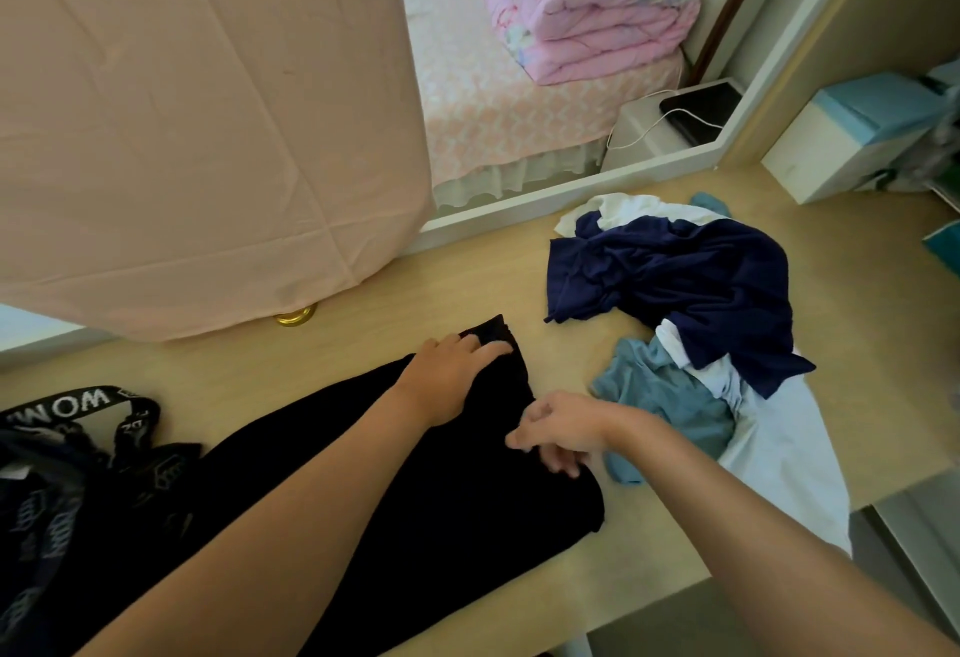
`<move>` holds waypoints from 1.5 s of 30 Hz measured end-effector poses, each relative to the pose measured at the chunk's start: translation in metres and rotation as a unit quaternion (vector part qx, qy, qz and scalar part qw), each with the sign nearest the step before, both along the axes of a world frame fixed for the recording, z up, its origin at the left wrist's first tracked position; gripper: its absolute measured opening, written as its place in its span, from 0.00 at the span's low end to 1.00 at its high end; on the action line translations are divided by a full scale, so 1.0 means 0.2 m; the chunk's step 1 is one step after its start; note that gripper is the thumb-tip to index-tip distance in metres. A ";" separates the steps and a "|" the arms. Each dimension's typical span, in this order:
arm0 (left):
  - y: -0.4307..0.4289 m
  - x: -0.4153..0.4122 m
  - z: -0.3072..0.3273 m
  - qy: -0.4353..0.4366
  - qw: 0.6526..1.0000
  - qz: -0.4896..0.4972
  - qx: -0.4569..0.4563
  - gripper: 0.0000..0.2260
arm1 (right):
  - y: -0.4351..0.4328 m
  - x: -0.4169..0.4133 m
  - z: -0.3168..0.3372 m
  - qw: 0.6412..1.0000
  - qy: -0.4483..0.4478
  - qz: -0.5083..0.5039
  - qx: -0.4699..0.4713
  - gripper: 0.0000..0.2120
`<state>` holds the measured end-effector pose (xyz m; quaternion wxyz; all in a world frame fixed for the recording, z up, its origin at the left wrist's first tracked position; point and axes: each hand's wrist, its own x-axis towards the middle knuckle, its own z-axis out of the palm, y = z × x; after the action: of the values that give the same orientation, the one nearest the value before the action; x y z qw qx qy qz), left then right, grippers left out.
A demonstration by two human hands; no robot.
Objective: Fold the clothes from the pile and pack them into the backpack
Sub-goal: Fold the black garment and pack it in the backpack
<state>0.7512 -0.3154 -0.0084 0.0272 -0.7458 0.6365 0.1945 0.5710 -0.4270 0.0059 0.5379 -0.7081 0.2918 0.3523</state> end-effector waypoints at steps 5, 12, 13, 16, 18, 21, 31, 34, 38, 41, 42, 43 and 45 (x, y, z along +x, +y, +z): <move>0.09 0.03 -0.01 -0.144 0.982 -0.005 0.124 0.15 | 0.06 -0.01 -0.08 0.997 -0.025 -0.065 -0.020 0.09; -0.10 -0.14 0.00 -0.020 0.996 -0.076 -0.050 0.19 | 0.14 -0.06 -0.22 0.916 -0.045 -0.193 -0.349 0.20; -0.13 -0.17 -0.01 -0.024 0.993 -0.104 -0.052 0.21 | 0.16 -0.08 -0.22 0.916 -0.028 -0.184 -0.354 0.19; -0.19 -0.21 -0.08 -0.112 0.979 -0.170 0.014 0.25 | 0.19 -0.10 -0.23 0.920 -0.014 -0.135 -0.367 0.13; -0.20 -0.19 -0.08 -0.181 0.964 -0.194 0.023 0.21 | 0.20 -0.11 -0.21 0.920 -0.042 -0.120 -0.370 0.10; -0.17 -0.10 -0.02 -0.219 0.956 -0.195 -0.004 0.12 | 0.19 -0.10 -0.16 0.933 -0.059 -0.108 -0.337 0.10; 0.40 0.19 0.17 -0.180 0.976 -0.054 -0.114 0.14 | 0.43 0.18 0.11 0.995 -0.059 -0.064 -0.051 0.16; 0.63 0.21 0.13 -0.212 0.977 0.023 0.008 0.21 | 0.59 0.23 0.16 0.996 0.005 -0.032 0.084 0.16; 0.89 0.17 0.02 -0.164 0.969 0.139 0.122 0.35 | 0.72 0.24 0.04 0.999 -0.040 -0.020 0.006 0.07; 1.00 0.02 -0.05 -0.119 0.970 0.209 0.042 0.30 | 0.74 0.22 -0.10 0.935 -0.195 0.064 -0.288 0.11; 1.03 -0.03 -0.08 -0.115 0.965 0.234 0.026 0.27 | 0.75 0.21 -0.13 0.906 -0.236 0.114 -0.333 0.16; 1.07 -0.07 -0.11 -0.111 0.957 0.267 0.014 0.25 | 0.76 0.21 -0.15 0.891 -0.250 0.164 -0.342 0.21; 1.12 -0.14 -0.16 -0.115 0.934 0.339 -0.003 0.23 | 0.78 0.20 -0.19 0.878 -0.211 0.266 -0.336 0.30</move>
<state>0.7227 -0.0913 -0.0394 0.0308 -0.9348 0.3385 0.1029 0.6102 -0.2708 -0.0313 0.2019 -0.9548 0.0729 0.2056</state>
